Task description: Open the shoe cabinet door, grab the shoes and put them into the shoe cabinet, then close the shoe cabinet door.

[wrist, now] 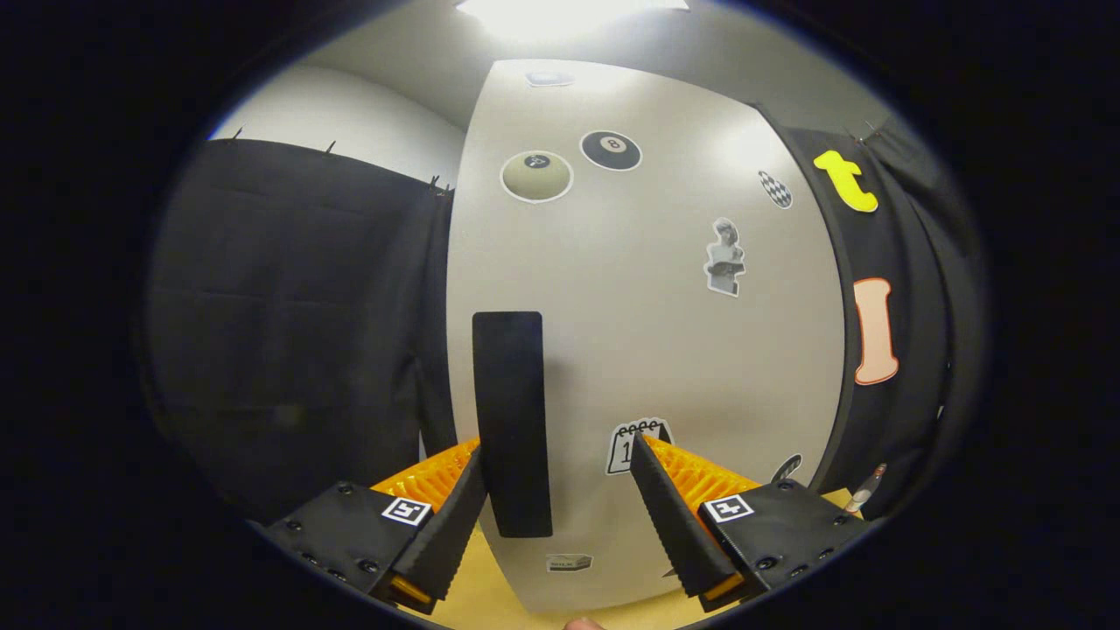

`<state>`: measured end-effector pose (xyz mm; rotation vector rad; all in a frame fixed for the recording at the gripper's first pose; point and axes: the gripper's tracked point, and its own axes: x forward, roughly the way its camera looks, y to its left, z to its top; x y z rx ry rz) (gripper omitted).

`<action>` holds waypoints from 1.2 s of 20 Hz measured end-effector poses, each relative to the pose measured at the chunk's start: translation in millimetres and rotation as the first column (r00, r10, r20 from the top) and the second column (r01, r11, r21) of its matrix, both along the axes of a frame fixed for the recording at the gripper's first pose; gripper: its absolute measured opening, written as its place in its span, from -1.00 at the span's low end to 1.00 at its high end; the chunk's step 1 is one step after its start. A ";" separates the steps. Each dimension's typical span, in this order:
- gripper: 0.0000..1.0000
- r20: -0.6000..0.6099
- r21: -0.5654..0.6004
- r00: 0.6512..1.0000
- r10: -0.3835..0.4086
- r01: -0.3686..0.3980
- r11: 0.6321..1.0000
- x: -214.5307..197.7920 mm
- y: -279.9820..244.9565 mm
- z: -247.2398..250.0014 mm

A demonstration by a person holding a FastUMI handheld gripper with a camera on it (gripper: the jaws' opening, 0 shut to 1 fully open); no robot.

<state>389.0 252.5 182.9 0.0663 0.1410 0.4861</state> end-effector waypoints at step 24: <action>0.96 0.054 -0.002 0.982 -0.179 0.179 0.984 -179.8 -234.4 42.9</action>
